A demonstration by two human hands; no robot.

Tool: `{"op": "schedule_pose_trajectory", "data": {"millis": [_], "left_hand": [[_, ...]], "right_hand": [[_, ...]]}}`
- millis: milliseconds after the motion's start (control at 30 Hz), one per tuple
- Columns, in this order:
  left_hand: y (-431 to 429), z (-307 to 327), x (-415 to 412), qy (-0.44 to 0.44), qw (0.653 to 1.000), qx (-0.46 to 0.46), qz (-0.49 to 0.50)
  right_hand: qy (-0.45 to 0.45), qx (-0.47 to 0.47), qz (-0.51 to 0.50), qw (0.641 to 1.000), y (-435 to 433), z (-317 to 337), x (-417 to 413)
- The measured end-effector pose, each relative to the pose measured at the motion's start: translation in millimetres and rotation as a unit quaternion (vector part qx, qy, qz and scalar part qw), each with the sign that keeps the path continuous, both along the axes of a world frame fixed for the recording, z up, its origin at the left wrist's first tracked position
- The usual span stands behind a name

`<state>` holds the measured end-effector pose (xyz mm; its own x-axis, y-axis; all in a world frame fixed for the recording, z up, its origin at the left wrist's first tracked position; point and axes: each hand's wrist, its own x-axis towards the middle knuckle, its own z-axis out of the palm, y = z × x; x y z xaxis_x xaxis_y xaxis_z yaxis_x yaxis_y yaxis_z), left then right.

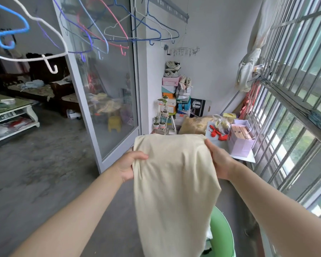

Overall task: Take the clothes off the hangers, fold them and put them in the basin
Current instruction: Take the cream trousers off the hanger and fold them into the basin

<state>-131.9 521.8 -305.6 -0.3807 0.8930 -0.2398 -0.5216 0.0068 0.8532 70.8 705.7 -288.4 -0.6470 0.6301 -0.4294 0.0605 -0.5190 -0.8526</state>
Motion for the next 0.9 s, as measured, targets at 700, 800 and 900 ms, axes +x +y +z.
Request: {"op": "schedule_pose_trajectory", "data": {"millis": [700, 800, 900], "left_hand": [[-13.2, 12.0, -3.5, 0.202, 0.979, 0.009, 0.021], [-15.9, 11.6, -0.7, 0.238, 0.971, -0.015, 0.008], [-17.2, 10.8, 0.8, 0.286, 0.957, -0.044, -0.001]], "right_hand": [[0.019, 0.083, 0.057, 0.995, -23.9, -17.1, -1.9], [0.019, 0.092, 0.051, 0.994, -24.0, -16.5, -4.5], [0.026, 0.078, 0.038, 0.996, -22.5, -15.8, -5.6]]}}
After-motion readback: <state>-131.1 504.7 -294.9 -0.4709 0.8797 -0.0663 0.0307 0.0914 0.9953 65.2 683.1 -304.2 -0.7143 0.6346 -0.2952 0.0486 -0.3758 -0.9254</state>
